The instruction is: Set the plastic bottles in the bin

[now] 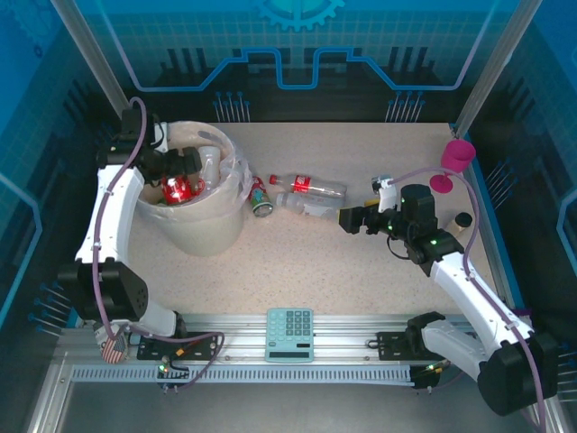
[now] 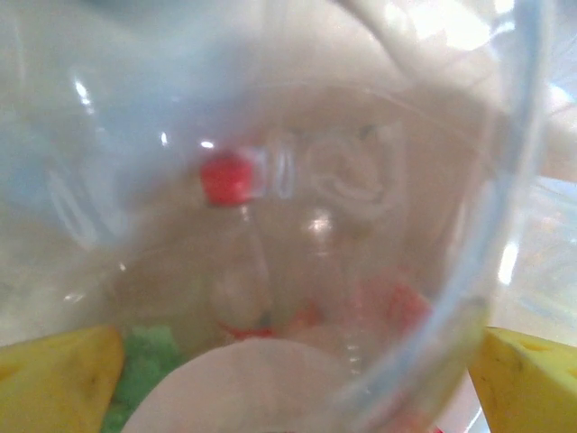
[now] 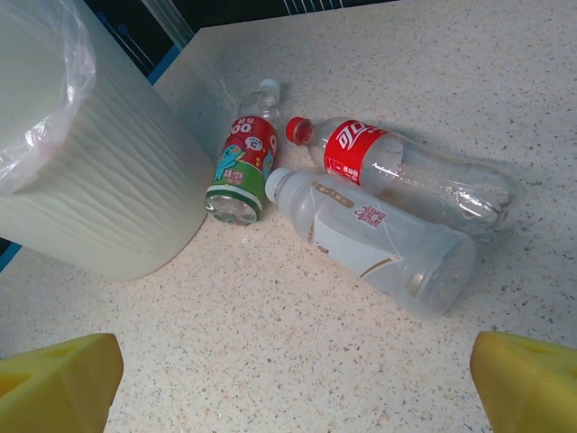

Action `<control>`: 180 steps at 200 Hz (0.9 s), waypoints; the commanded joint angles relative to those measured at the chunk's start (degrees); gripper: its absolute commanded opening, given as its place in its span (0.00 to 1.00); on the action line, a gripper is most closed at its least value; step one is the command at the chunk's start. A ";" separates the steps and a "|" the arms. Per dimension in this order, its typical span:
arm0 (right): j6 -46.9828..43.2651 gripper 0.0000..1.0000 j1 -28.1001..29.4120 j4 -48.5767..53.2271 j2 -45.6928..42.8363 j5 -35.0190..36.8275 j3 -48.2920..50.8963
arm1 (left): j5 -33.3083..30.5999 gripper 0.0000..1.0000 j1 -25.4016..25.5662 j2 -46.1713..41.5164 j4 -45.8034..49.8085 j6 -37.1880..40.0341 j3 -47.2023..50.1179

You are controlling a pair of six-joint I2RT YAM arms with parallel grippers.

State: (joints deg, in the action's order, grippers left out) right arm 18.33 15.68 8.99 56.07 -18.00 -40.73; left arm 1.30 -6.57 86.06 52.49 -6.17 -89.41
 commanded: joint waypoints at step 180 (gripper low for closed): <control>-0.01 1.00 3.66 1.05 4.22 2.78 -2.45 | -12.09 0.60 3.93 -6.98 -6.77 0.98 7.31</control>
State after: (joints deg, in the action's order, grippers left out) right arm 18.79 18.15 9.67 60.03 -16.49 -41.95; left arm -9.96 -2.83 79.57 48.21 -4.40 -86.41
